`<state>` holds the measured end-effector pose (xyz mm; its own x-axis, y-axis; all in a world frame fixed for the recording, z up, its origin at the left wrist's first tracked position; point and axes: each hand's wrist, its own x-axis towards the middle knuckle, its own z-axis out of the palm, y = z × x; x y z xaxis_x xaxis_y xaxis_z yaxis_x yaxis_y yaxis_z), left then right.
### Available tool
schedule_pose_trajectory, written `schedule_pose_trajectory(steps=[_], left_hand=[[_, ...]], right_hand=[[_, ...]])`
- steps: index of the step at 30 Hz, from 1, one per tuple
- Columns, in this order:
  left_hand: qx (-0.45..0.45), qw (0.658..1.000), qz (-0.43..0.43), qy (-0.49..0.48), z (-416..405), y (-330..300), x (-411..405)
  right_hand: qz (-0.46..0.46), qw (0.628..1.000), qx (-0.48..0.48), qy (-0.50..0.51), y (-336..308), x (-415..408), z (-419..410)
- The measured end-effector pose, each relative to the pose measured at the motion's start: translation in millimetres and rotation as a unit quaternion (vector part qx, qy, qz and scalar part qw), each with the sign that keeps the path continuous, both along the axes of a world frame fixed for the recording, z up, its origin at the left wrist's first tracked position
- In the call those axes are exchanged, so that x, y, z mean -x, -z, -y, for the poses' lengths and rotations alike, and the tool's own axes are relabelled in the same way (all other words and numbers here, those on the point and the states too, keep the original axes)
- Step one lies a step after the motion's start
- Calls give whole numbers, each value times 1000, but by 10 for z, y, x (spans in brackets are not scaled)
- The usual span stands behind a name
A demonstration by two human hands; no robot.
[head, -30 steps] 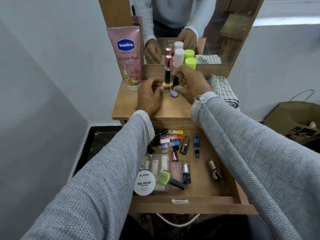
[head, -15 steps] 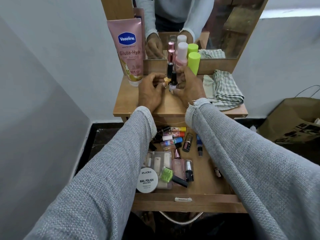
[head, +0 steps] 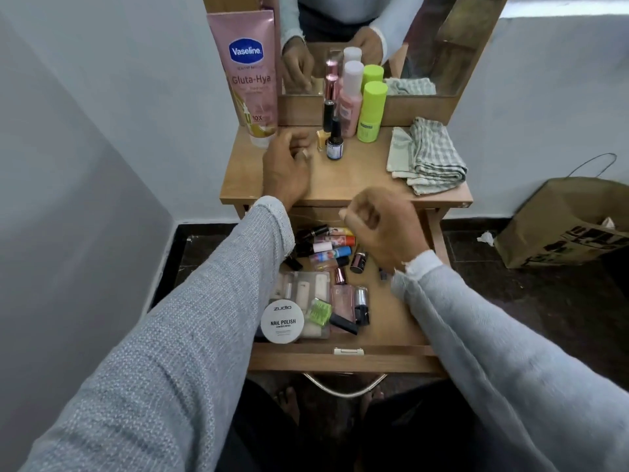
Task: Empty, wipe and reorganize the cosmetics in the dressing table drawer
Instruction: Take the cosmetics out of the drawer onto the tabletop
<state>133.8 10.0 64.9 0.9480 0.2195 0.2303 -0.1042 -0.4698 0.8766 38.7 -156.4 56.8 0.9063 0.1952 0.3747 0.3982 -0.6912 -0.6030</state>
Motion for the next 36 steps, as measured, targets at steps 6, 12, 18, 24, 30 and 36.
schedule_pose_trajectory(steps=[6, 12, 18, 24, 30, 36], left_hand=[[45, 998, -37, 32, -88, 25, 390], [40, 997, -32, 53, -161, -3, 860], [-22, 996, -1, 91, -222, -83, 1124], [-124, 969, -34, 212, -211, -202, 1147], [-122, 972, 5, 203, -134, -267, 1055], [-102, 983, 51, 146, -59, -358, 805]], right_hand=[[-281, 869, 359, -191, -20, 523, -133], [-266, 848, 424, -177, 90, 632, -218], [-283, 891, 328, -139, -31, 565, -154], [-222, 947, 208, -101, -544, 264, -44], [-113, 988, 74, -79, -981, -82, -30], [-79, 995, 4, -66, -965, -406, -82]])
